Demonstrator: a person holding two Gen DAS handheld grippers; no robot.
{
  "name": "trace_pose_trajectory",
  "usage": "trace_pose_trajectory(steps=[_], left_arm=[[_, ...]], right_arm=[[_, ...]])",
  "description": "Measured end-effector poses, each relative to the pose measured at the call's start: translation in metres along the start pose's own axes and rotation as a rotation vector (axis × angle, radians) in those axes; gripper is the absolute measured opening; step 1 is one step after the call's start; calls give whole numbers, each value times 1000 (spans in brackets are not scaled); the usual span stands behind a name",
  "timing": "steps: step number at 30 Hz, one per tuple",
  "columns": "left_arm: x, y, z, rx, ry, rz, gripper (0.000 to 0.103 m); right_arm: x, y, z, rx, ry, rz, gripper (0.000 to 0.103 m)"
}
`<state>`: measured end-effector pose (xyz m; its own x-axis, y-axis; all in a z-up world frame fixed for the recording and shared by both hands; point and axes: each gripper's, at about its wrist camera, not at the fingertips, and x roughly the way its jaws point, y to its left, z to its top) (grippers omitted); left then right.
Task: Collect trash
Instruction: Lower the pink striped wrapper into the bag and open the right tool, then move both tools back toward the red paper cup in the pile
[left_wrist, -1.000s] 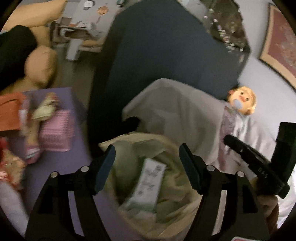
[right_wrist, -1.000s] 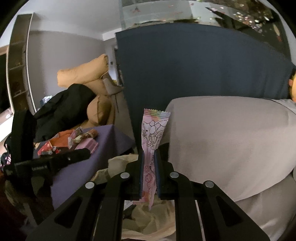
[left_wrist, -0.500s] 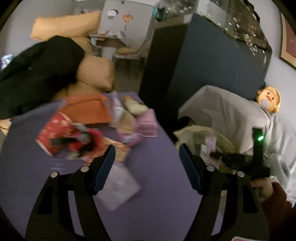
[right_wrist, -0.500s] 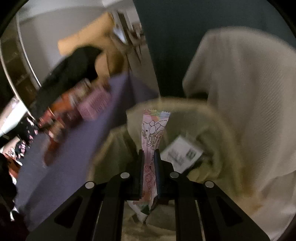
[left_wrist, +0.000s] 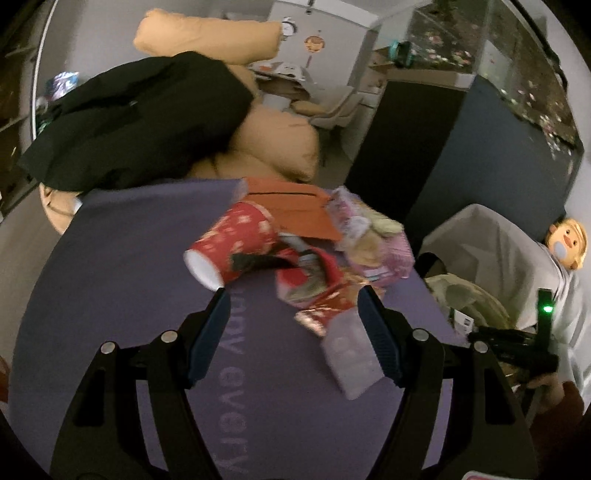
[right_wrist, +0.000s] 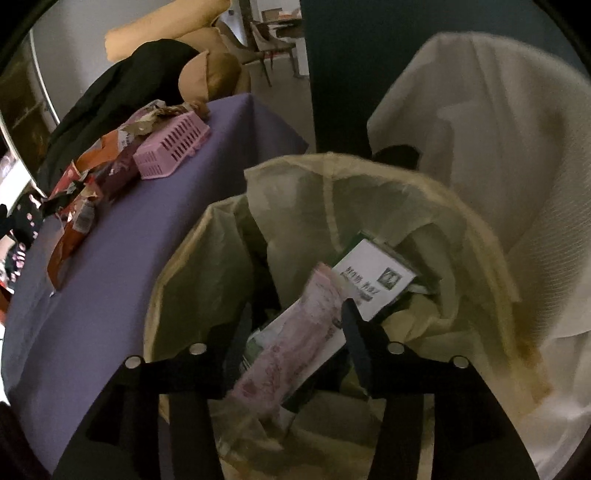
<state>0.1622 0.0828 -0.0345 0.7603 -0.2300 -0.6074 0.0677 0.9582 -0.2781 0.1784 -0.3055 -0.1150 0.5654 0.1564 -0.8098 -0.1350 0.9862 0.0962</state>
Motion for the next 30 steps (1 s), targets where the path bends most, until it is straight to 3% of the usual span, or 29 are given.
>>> trace_pose_trajectory(steps=[4,9,15,22,27,30], left_arm=[[-2,19,-3,-30,0,25,67],[-7,35,-8,-51,1,43,67],[-15,50,-12,-45,-1,5,67],[-25,64,-16,-59,-15,2,67],[-28,73,-15,-71,-14,-2,67],[-28,74,-10,-68,-23,-26,67]], right_arm=[[-30,10,11,-10,-78,12,49],[-53,51,30,-69,-156,115,58],[-54,115,37,-214,-144,181,58],[-36,171,36,-279,-100,242,58],[-20,200,46,-324,-100,245,58],[-9,206,53,-329,-96,205,58]])
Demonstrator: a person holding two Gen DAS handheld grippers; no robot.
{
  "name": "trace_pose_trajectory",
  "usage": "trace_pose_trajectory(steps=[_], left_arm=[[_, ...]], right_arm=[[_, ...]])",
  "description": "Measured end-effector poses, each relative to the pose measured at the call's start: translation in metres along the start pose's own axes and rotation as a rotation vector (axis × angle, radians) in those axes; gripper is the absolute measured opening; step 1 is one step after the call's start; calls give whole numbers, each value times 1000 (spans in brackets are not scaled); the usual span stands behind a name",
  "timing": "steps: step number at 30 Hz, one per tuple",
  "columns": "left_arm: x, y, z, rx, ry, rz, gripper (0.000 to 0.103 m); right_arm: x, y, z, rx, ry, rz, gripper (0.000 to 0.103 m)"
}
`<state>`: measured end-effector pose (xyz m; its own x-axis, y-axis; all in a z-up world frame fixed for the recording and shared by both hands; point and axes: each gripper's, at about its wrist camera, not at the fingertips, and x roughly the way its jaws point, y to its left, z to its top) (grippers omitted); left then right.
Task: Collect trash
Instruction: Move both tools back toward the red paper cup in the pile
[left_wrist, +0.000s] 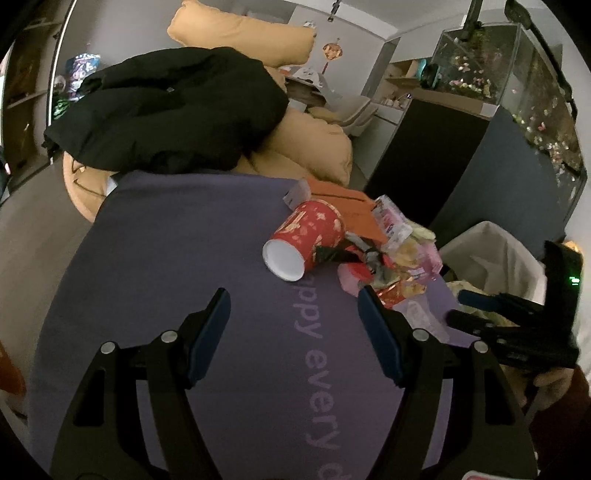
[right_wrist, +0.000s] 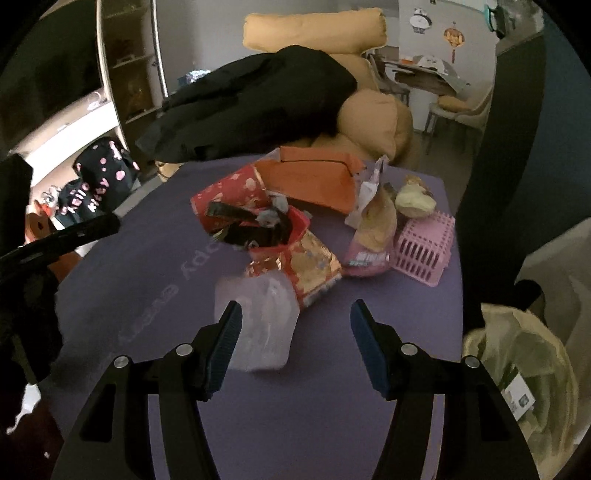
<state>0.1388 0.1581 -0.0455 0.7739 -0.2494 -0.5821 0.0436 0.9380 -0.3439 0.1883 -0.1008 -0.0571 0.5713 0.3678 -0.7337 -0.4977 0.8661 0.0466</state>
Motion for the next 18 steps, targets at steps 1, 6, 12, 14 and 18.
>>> trace_pose_trajectory(steps=[1,6,12,14,18], left_arm=[[1,-2,2,5,-2,-17,67],[16,-28,10,82,0,-91,66],[60,-78,11,238,47,-122,56],[80,-90,10,272,85,-93,49],[111,-96,8,233,172,-66,29]], right_arm=[[2,-2,0,1,4,-10,58],[-4,-17,-11,35,8,-42,58],[-27,-40,-28,83,-4,-76,58],[-34,-47,-32,109,-14,-73,58],[-47,-58,-41,150,-40,-60,58]])
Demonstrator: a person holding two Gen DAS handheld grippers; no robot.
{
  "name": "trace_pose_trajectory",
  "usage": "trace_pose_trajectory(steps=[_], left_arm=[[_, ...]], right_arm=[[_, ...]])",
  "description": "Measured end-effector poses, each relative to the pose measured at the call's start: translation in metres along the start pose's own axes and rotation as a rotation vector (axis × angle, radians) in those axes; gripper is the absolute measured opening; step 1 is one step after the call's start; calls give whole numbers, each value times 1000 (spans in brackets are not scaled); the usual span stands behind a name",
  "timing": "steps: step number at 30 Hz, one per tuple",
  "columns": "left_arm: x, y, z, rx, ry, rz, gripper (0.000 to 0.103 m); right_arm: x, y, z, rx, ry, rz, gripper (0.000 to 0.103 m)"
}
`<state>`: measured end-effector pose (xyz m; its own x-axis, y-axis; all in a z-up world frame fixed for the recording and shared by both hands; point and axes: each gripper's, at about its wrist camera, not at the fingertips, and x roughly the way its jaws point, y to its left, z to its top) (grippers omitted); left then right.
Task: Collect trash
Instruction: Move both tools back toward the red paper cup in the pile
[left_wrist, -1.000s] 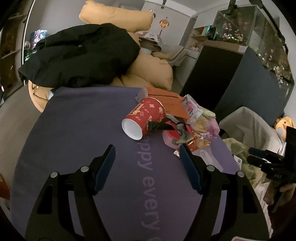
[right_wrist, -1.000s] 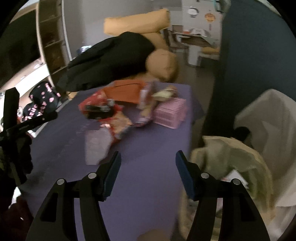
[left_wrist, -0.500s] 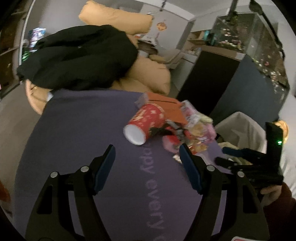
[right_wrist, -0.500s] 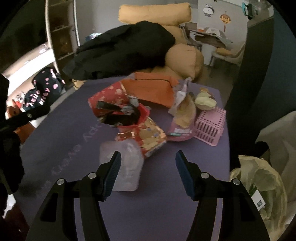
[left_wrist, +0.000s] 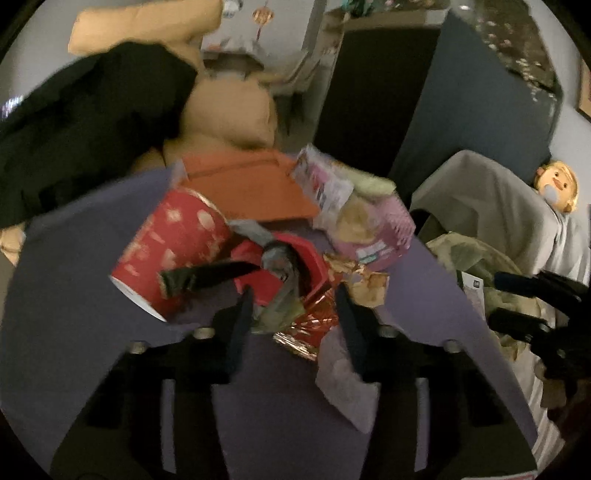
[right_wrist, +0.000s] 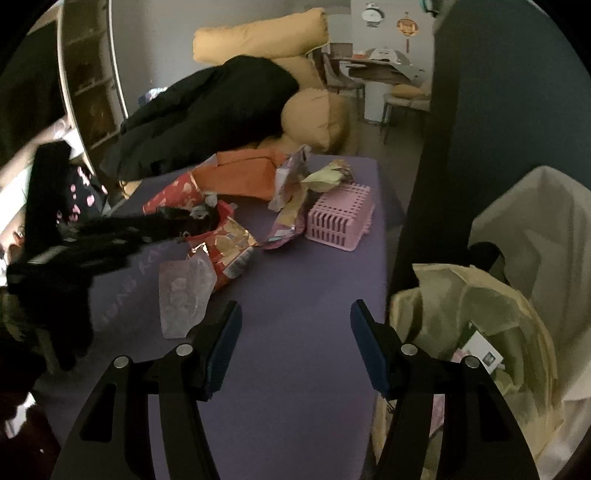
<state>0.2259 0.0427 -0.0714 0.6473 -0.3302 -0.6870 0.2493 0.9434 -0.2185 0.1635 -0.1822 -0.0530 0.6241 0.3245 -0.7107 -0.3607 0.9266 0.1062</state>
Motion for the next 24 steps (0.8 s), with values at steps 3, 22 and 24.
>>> trace_pose_trajectory(steps=[3,22,24], left_arm=[[-8,4,0,-52,-30,-20,14],[-123,37,-33,-165,-121,12,12],[-122,41,-40,-182,-111,11,12]], right_arm=[[-3,-1,-3,4,-6,19,58],[72,62,12,-63,128,237,45],[83,66,13,-71,149,230,43]])
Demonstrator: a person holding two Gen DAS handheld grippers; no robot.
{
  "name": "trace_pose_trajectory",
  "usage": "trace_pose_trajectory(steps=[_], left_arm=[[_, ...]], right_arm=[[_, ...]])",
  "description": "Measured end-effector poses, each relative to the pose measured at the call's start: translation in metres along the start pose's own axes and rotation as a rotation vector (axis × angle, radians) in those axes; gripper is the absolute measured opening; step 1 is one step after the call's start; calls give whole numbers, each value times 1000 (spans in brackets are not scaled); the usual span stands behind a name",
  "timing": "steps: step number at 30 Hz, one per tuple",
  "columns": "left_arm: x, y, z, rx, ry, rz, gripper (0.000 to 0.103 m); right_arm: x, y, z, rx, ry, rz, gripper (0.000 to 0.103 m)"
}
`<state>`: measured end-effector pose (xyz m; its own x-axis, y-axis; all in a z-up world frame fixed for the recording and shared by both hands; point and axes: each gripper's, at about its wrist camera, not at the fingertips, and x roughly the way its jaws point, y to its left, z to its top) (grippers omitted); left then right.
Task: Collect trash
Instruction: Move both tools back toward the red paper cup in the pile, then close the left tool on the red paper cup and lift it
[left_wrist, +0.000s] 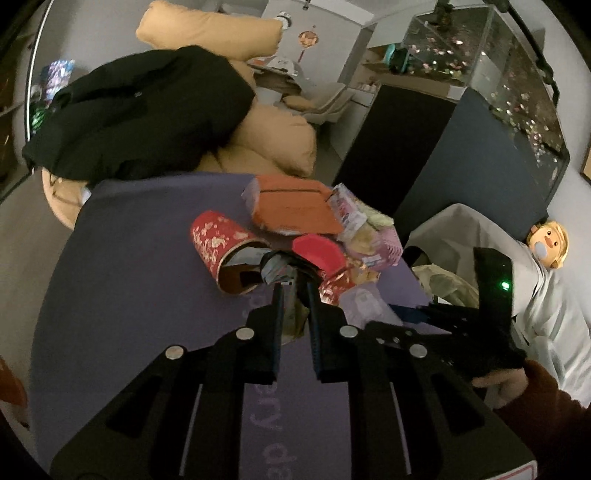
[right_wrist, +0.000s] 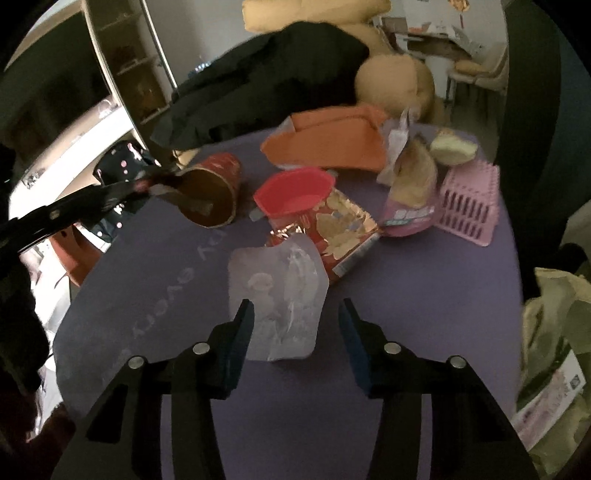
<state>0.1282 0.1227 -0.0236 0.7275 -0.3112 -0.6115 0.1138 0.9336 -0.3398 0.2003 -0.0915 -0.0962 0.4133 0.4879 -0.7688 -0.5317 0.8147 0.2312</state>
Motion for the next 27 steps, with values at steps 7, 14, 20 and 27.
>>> trace_pose_trajectory(steps=[7,14,20,27], left_arm=[[-2,8,-14,-19,21,-14,12],[-6,5,-21,-3,9,-48,13],[-4,23,-16,49,43,-79,56],[-17,71,13,-128,-101,97,61]], right_arm=[[-5,8,0,-43,2,38,7],[-44,10,-1,-68,-82,-5,7],[-38,-2,-10,-43,-48,7,7],[-27,-5,-18,-27,-28,3,7]])
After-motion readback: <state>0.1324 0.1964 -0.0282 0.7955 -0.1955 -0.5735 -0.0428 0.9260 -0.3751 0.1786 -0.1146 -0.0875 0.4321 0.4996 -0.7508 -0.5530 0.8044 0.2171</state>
